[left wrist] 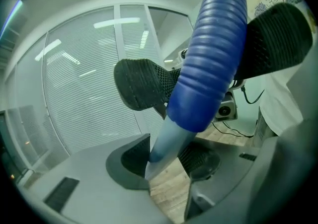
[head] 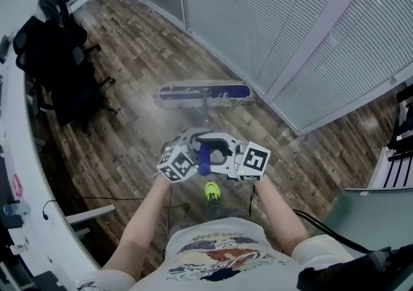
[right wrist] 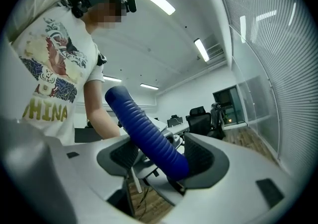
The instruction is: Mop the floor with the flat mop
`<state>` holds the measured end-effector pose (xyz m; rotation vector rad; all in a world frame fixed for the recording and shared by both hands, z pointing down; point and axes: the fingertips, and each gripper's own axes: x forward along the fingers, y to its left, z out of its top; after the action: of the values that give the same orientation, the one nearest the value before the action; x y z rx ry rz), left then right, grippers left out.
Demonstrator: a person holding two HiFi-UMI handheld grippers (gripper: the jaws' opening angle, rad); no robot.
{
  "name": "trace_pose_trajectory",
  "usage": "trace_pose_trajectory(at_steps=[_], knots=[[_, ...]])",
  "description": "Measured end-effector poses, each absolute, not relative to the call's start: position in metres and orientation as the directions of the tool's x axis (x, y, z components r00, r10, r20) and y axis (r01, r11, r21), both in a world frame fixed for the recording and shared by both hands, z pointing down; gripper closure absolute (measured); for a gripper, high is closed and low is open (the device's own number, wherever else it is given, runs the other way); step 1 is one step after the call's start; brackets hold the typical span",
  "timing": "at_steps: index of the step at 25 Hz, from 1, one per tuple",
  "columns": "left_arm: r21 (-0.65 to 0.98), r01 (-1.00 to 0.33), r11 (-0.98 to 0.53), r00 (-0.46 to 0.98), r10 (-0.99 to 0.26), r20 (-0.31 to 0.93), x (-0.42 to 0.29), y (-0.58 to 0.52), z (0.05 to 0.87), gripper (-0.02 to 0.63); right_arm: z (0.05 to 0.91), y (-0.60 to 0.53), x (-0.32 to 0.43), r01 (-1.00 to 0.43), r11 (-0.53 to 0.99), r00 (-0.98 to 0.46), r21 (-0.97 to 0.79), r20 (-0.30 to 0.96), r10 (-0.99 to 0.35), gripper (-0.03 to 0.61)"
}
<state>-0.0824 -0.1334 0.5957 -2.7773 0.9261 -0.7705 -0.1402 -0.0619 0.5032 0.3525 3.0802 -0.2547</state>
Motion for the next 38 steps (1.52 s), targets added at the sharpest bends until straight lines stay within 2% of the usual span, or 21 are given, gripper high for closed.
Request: trace_pose_trajectory(at_steps=[2,3,15,21,24,29,35,38], knots=[[-0.255,-0.544,-0.799,0.682,-0.599,0.421,-0.078,-0.112,0.593,0.457,0.502,-0.040,-0.135,0.220,0.960,-0.976,-0.172,-0.044,0.215,0.311],[-0.254,-0.553,-0.794,0.678,-0.605,0.417,-0.076,-0.100,0.590,0.482,0.500,-0.028,-0.132,0.218,0.960,-0.976,-0.178,-0.045,0.213,0.310],[-0.252,-0.541,-0.803,0.674,-0.593,0.441,-0.058,0.140,0.576,0.482,0.482,0.212,-0.116,0.267,0.944,-0.964,-0.194,-0.037,0.265,0.310],[-0.246,-0.539,-0.805,0.669,-0.587,0.456,-0.029,0.254,0.570,0.482,0.475,0.325,-0.087,0.271,0.942,-0.963,-0.199,-0.056,0.265,0.310],[-0.237,-0.566,-0.790,0.647,-0.603,0.466,-0.010,0.295,0.562,0.482,0.465,0.367,-0.066,0.314,0.926,-0.949,-0.207,-0.056,0.309,0.310],[-0.226,-0.621,-0.751,0.609,-0.643,0.464,0.014,0.320,0.557,0.485,0.459,0.395,-0.037,0.379,0.902,-0.925,-0.204,-0.051,0.377,0.311],[-0.274,-0.585,-0.763,0.594,-0.633,0.497,0.079,0.289,0.566,0.485,0.463,0.361,0.031,0.347,0.915,-0.937,-0.205,-0.116,0.329,0.310],[-0.289,-0.600,-0.746,0.585,-0.656,0.477,0.101,0.273,0.565,0.485,0.464,0.346,0.056,0.373,0.907,-0.927,-0.194,-0.129,0.353,0.310]])
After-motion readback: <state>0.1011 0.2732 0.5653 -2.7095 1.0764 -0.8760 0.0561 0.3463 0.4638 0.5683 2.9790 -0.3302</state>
